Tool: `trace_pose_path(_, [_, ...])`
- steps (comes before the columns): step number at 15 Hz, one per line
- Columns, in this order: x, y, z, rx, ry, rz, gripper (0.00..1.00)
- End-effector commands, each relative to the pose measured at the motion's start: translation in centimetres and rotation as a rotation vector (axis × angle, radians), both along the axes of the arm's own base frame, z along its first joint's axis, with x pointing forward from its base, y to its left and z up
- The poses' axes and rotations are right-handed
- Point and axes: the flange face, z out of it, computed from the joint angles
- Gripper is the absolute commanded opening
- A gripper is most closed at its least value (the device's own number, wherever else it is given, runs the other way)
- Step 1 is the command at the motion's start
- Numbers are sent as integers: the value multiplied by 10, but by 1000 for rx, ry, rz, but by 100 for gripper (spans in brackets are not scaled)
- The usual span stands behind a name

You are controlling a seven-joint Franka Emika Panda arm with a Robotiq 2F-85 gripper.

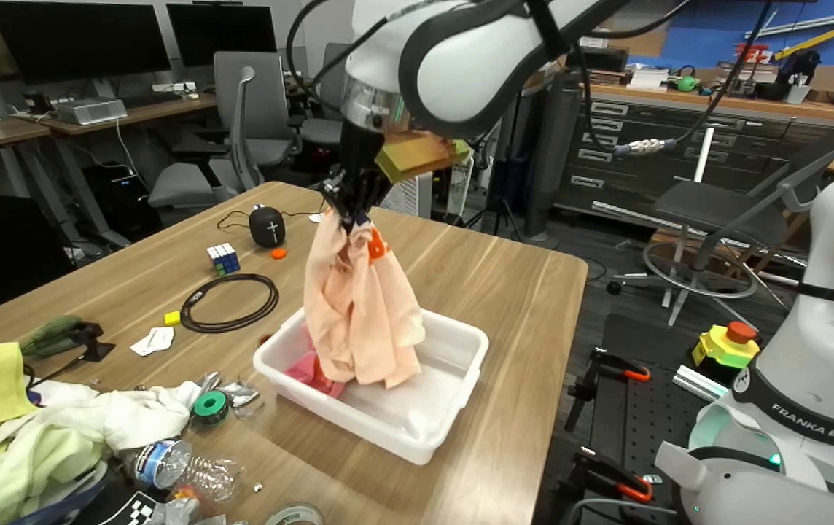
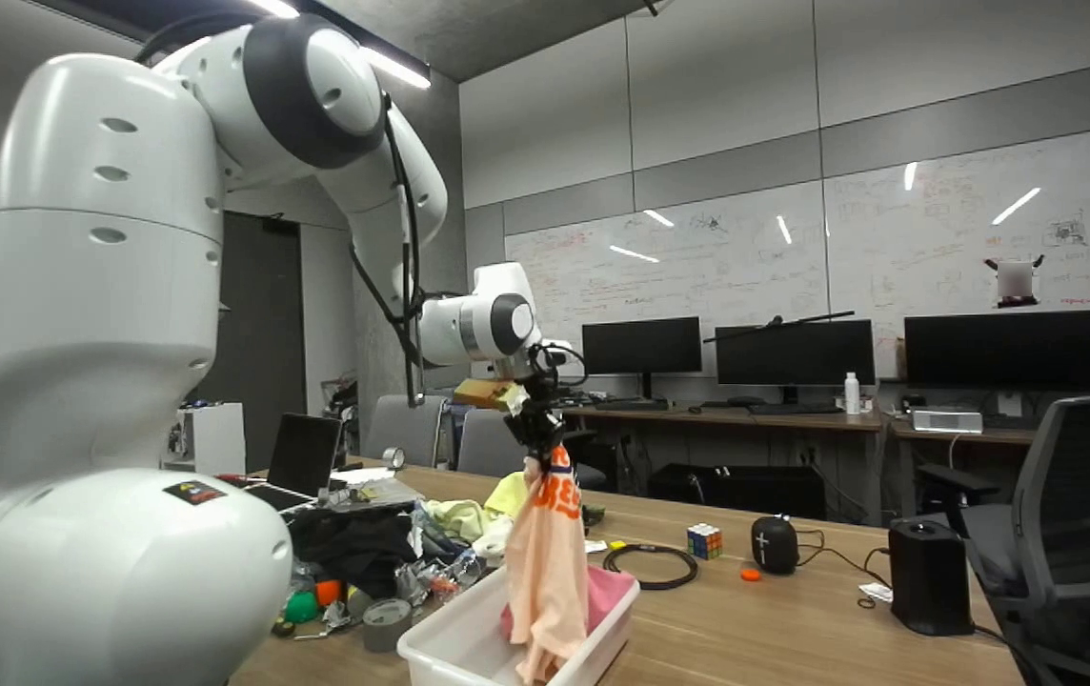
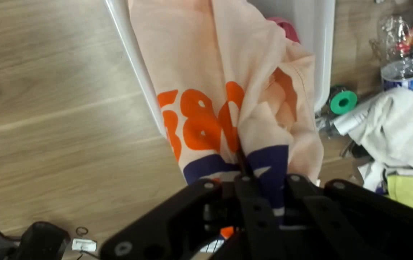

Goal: Remove the clothes from the box and put them on the table

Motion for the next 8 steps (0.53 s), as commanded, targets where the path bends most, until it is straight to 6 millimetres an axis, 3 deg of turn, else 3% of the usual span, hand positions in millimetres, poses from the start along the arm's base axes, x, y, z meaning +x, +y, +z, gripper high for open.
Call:
trace_pose_path(1, [-11, -17, 74, 57, -136, -41, 7])
trace_pose_path(5, [-14, -31, 121, 99, -238, -86, 7])
trace_pose_path(8, [-16, -37, 134, 109, -286, -106, 7])
